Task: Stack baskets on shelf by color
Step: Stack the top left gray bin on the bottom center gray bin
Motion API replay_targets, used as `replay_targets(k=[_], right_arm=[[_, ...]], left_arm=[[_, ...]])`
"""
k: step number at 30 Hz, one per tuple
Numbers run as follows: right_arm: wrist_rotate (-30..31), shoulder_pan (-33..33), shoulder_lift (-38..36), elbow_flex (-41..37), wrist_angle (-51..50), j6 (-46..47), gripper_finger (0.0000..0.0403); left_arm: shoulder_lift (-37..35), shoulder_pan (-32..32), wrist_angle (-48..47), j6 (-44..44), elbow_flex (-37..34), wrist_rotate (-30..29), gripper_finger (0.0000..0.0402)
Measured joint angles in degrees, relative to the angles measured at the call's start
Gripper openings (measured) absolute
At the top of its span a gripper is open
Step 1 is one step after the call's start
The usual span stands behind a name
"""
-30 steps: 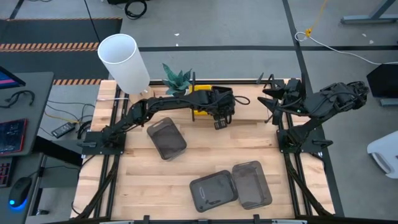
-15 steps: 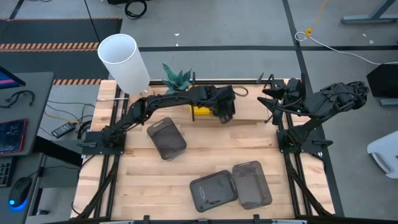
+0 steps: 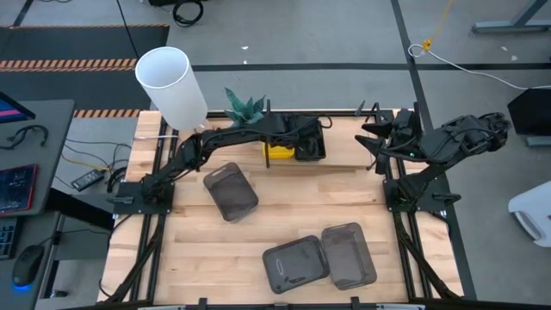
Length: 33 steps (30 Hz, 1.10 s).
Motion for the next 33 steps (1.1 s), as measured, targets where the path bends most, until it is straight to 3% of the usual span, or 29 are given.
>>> replay_targets(k=[7, 17, 24, 33], right_arm=[[-0.25, 0.00, 0.44, 0.00, 1.21, -1.01, 0.0197], [-1.51, 0.00, 0.42, 0.00, 2.52, -1.06, 0.0197], [-1.51, 0.00, 0.42, 0.00, 3.39, -2.00, 0.0197], [-1.53, 0.00, 0.42, 0.00, 3.37, -2.22, 0.0197]], left_arm=[[0.23, -0.25, -1.18, 0.20, -0.48, 1.28, 0.0242], [0.20, -0.20, 0.04, 1.40, -4.04, 4.30, 0.0223], [0.61, -0.55, 4.32, 3.84, -4.30, 9.94, 0.0215], [0.19, -0.87, 3.36, 9.96, -2.01, 3.64, 0.0194]])
